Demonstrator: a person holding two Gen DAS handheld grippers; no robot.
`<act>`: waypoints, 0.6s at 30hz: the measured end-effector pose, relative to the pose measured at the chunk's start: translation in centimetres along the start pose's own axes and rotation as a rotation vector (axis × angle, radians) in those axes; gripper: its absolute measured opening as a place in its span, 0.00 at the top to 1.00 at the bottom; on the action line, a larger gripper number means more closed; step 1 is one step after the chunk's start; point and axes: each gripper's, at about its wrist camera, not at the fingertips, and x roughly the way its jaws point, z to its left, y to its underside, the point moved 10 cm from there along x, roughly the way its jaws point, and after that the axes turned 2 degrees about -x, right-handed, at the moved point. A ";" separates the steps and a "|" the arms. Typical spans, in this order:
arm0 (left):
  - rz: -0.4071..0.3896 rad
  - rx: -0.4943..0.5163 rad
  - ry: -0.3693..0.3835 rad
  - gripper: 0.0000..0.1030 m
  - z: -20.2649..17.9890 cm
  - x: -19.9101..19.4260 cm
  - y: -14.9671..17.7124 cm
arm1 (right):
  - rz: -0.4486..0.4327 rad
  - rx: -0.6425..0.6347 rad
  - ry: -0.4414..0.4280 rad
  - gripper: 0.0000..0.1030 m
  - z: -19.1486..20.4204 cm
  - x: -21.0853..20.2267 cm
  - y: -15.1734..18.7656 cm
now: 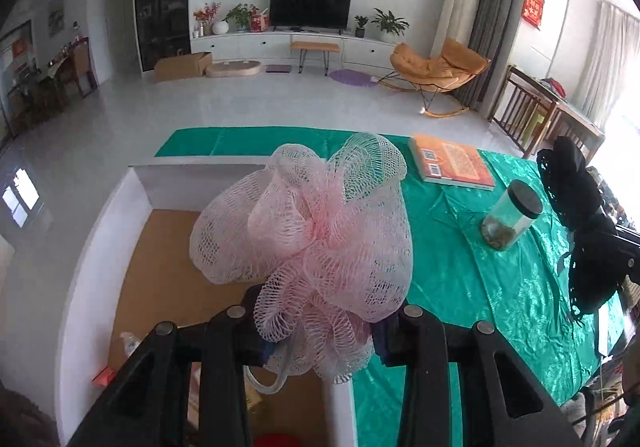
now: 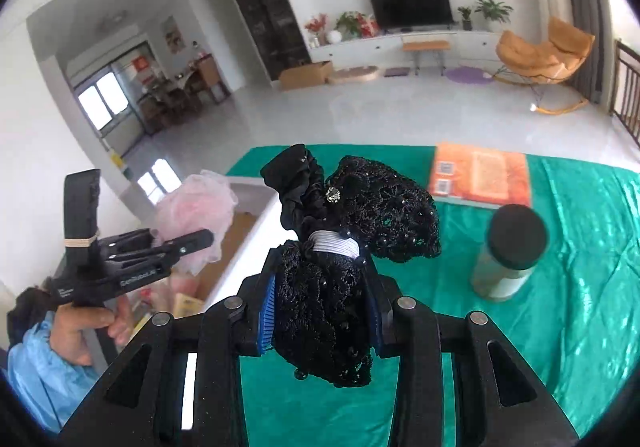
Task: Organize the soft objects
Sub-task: 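Carry the bath puff and scrunchies into the white box and open both tools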
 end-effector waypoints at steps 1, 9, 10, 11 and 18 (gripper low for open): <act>-0.002 -0.024 -0.051 0.52 2.5 -1.0 1.0 | 0.017 -0.020 -0.049 0.63 3.2 1.0 0.7; -0.043 -0.156 -0.283 0.15 13.2 -6.1 8.7 | 0.228 -0.056 -0.320 0.36 18.8 10.3 8.5; -0.043 -0.166 -0.298 0.15 13.6 -6.5 9.4 | 0.242 -0.060 -0.326 0.36 19.4 10.9 9.4; -0.045 -0.173 -0.316 0.13 13.7 -6.9 10.1 | 0.248 -0.066 -0.323 0.36 19.7 11.3 10.0; -0.025 -0.207 -0.433 0.03 13.3 -8.8 12.9 | 0.166 -0.190 -0.189 0.34 19.8 9.8 9.7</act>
